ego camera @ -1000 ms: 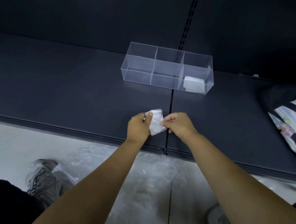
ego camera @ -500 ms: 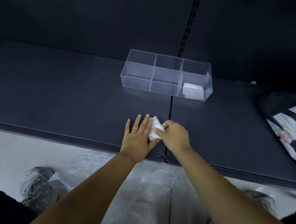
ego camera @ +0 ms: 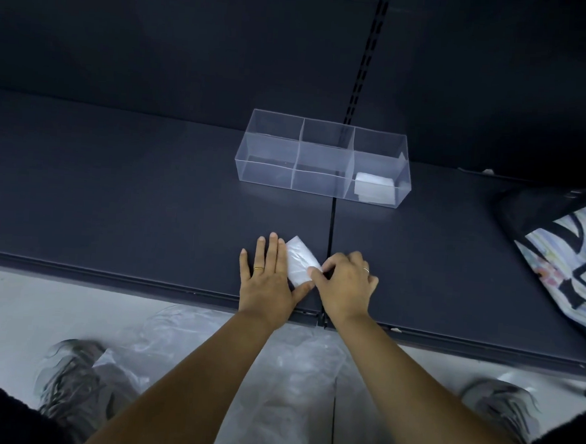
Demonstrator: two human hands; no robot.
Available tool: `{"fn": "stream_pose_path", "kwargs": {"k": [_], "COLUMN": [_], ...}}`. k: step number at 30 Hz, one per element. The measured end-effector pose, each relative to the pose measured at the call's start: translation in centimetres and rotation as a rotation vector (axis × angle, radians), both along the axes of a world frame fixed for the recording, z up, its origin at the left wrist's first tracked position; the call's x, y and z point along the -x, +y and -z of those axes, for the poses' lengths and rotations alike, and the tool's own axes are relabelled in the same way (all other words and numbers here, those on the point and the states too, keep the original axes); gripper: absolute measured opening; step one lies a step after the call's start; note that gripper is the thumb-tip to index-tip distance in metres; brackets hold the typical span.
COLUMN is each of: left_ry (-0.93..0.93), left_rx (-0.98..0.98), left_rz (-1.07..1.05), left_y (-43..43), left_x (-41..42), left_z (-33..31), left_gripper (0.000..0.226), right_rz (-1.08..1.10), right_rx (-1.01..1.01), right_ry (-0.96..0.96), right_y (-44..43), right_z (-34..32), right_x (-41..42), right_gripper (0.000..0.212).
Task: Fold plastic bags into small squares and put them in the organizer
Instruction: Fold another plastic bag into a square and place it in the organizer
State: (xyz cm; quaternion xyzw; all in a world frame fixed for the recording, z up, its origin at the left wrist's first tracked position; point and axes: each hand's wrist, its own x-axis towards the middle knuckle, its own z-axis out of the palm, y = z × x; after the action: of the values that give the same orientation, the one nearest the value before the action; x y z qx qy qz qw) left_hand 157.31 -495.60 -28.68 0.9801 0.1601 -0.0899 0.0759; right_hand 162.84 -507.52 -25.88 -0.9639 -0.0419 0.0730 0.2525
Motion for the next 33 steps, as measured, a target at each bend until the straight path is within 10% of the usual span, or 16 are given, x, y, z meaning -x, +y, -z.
{"fn": "stream_pose_path", "kwargs": {"k": [17,26,33], "left_ry": [0.031,-0.054,-0.079], "left_rx": [0.056,1.281,1.464], "left_rz": [-0.039,-0.394,-0.503], "left_y": [-1.2,1.1,0.1], "left_x": [3.8,1.5,-3.0], "left_z": [-0.8,-6.9,-8.0], "left_gripper": [0.115,0.111,0.014], "right_rz": [-0.085,-0.413,-0.197], "right_rx": [-0.192,-0.6,-0.608], "right_ry": [0.251,0.363,0.449], "right_y": [0.7,-2.8,-4.6], "right_z": [-2.4,-5.9,-7.6], "right_x": [0.6,-1.6,-5.4], "right_gripper": [0.011,0.03,0.019]}}
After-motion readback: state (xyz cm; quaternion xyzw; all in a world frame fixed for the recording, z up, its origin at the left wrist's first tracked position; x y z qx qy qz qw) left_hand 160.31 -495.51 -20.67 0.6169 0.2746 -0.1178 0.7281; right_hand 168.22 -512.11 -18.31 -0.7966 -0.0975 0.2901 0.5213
